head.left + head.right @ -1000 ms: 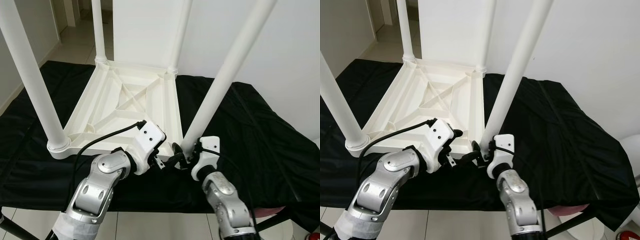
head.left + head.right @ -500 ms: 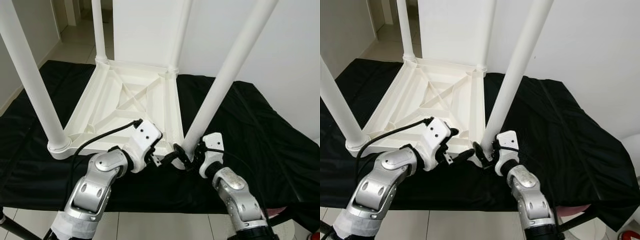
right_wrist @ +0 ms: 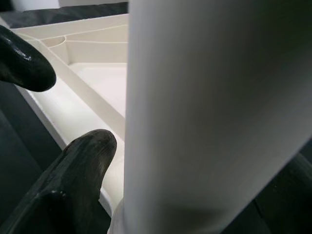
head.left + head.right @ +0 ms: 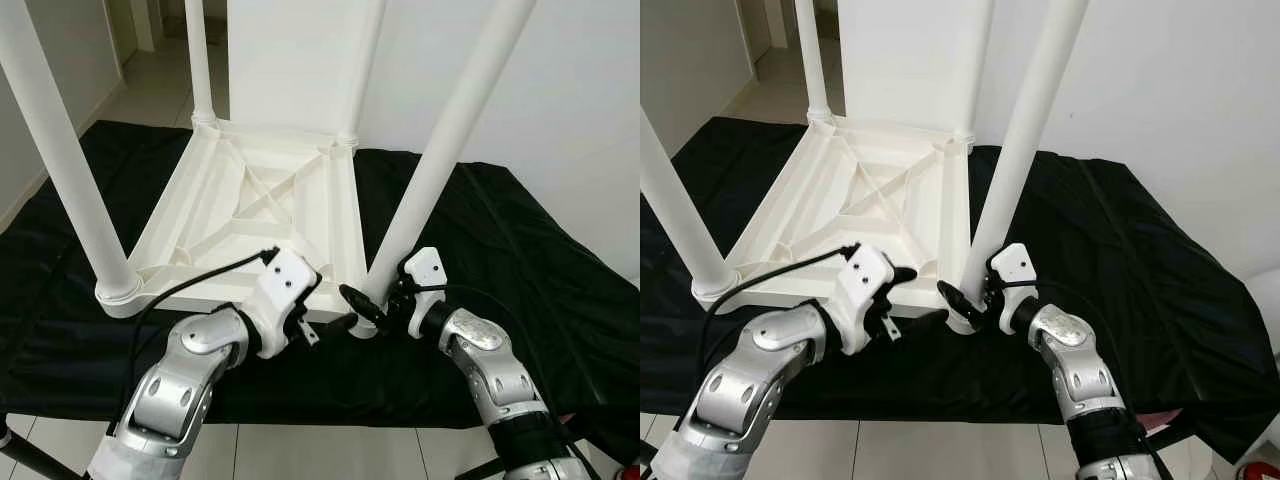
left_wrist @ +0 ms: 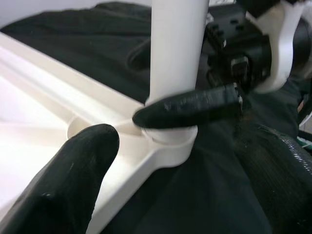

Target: Building children table

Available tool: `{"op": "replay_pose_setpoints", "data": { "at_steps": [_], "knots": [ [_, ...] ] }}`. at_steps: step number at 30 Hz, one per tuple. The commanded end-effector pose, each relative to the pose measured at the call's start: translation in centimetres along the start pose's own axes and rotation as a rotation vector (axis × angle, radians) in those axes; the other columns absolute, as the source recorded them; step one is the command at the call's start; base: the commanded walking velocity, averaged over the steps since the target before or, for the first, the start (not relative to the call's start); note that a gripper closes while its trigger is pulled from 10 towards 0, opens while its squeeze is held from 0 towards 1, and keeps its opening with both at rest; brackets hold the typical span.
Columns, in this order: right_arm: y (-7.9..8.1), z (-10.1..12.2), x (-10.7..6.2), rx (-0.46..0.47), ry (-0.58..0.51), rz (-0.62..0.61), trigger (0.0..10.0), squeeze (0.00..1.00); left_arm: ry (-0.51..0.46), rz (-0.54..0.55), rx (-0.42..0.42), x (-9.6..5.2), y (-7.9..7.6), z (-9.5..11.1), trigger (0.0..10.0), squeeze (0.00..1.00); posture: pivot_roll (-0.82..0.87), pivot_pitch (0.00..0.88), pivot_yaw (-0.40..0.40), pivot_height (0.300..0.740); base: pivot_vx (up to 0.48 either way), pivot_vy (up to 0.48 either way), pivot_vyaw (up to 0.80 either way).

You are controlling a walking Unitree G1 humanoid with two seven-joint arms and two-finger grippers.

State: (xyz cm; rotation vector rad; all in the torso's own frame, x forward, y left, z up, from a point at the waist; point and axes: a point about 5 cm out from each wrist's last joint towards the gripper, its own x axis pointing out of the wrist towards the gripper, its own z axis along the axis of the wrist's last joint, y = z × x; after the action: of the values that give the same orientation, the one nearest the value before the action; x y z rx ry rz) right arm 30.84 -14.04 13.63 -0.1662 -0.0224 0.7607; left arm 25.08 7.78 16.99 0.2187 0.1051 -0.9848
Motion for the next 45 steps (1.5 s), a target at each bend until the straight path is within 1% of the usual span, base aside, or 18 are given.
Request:
{"op": "replay_pose_setpoints", "data": {
  "at_steps": [1, 2, 4, 8, 9, 16, 19, 20, 21, 23, 24, 26, 29, 34, 38, 39, 40, 45],
  "knots": [
    [-0.3, -0.1, 0.2, -0.012, 0.014, 0.02, 10.0, 0.0, 0.007, -0.105, 0.004, -0.1, -1.1, -0.1, 10.0, 0.0, 0.01, 0.0, -0.113, 0.74, 0.0, 0.0, 0.0],
    [-0.4, -0.2, 0.3, 0.001, 0.016, 0.038, 0.1, 0.0, 0.02, -0.126, -0.004, -0.4, -1.5, -0.5, 10.0, 0.0, 0.01, 0.0, -0.108, 0.74, 0.0, 0.0, 0.0],
    [-0.3, -0.4, 0.2, 0.022, 0.023, 0.06, 0.0, 0.0, 0.026, -0.139, 0.006, -0.6, -1.8, -0.8, 10.0, 0.0, 0.01, 0.0, -0.106, 0.74, 0.0, 0.0, 0.0],
    [-0.2, -0.7, 0.3, 0.039, 0.031, 0.079, 0.0, 0.0, 0.032, -0.144, 0.015, -0.7, -1.8, -1.0, 10.0, 0.0, 0.02, 0.0, -0.104, 0.74, 0.0, 0.0, 0.0],
    [-0.1, -1.0, 0.4, 0.079, 0.027, 0.059, 0.0, 0.0, 0.034, -0.133, 0.027, -0.4, -1.7, -1.0, 10.0, 0.0, 0.02, 0.0, -0.106, 0.74, 0.0, 0.0, 0.0],
    [0.9, -2.3, 0.6, 0.094, 0.085, -0.036, 0.0, 0.0, 0.042, -0.095, 0.054, -0.2, -1.2, -1.0, 10.0, 0.0, 0.02, 0.0, -0.106, 0.74, 0.0, 0.0, 0.0],
    [2.1, -2.9, 0.7, 0.124, 0.108, -0.176, 0.0, 0.0, 0.049, -0.06, 0.064, -0.1, -0.9, -1.2, 10.0, 0.0, 0.02, 0.0, -0.108, 0.74, 0.0, 0.0, 0.0],
    [2.1, -2.9, 0.7, 0.124, 0.108, -0.176, 0.0, 0.0, 0.049, -0.06, 0.064, -0.1, -0.9, -1.2, 10.0, 0.0, 0.02, 0.0, -0.108, 0.74, 0.0, 0.0, 0.0],
    [2.2, -2.9, 0.7, 0.179, 0.115, -0.276, 0.0, 0.0, 0.049, -0.046, 0.067, 0.0, -0.7, -1.2, 10.0, 0.0, 0.02, 0.0, -0.107, 0.74, 0.0, 0.0, 0.0],
    [2.6, -2.7, 0.7, 0.189, 0.134, -0.417, 0.0, 0.0, 0.051, -0.003, 0.092, 0.1, -0.4, -1.2, 10.0, 0.0, 0.02, 0.0, -0.11, 0.74, 0.0, 0.0, 0.0],
    [2.6, -2.7, 0.7, 0.189, 0.134, -0.417, 0.0, 0.0, 0.051, -0.003, 0.092, 0.1, -0.4, -1.2, 10.0, 0.0, 0.02, 0.0, -0.11, 0.74, 0.0, 0.0, 0.0],
    [3.1, -2.1, 0.9, 0.224, 0.133, -0.553, 0.0, 0.0, 0.047, 0.022, 0.088, 0.3, -0.1, -1.2, 10.0, 0.0, 0.01, 0.0, -0.107, 0.74, 0.0, 0.0, 0.0],
    [3.8, -1.5, 1.2, 0.271, 0.115, -0.645, 0.0, 0.0, 0.038, 0.037, 0.085, 0.5, 0.1, -1.1, 10.0, 0.0, 0.01, 0.0, -0.107, 0.74, 0.0, 0.0, 0.0],
    [4.7, -0.6, 2.1, 0.342, 0.056, -0.629, 0.0, 0.0, 0.027, 0.053, 0.085, 0.5, 0.2, -1.0, 10.0, 0.0, 0.02, 0.0, -0.114, 0.74, 0.0, 0.0, 0.0],
    [4.8, -0.4, 2.3, 0.35, 0.039, -0.612, 0.0, 0.0, 0.025, 0.059, 0.087, 0.5, 0.2, -0.9, 10.0, 0.0, 0.02, 0.0, -0.114, 0.74, 0.0, 0.0, 0.0],
    [5.1, -0.1, 2.3, 0.348, 0.016, -0.565, 10.0, 0.08, 0.022, 0.069, 0.091, 0.5, 0.4, -0.9, 10.0, 0.0, 0.02, 0.0, -0.12, 0.74, 0.0, 0.0, 0.0],
    [5.3, 0.2, 2.3, 0.358, -0.007, -0.532, 10.0, 1.0, 0.016, 0.081, 0.094, 0.5, 0.6, -0.9, 10.0, 0.0, 0.02, 0.0, -0.126, 0.74, 0.0, 0.0, 0.0],
    [5.3, 0.5, 1.9, 0.316, -0.032, -0.486, 10.0, 1.0, -0.006, 0.119, 0.081, 0.5, 1.0, -0.7, 10.0, 0.0, 0.02, 0.0, -0.13, 0.74, 0.0, 0.0, 0.0]
  ]
}}
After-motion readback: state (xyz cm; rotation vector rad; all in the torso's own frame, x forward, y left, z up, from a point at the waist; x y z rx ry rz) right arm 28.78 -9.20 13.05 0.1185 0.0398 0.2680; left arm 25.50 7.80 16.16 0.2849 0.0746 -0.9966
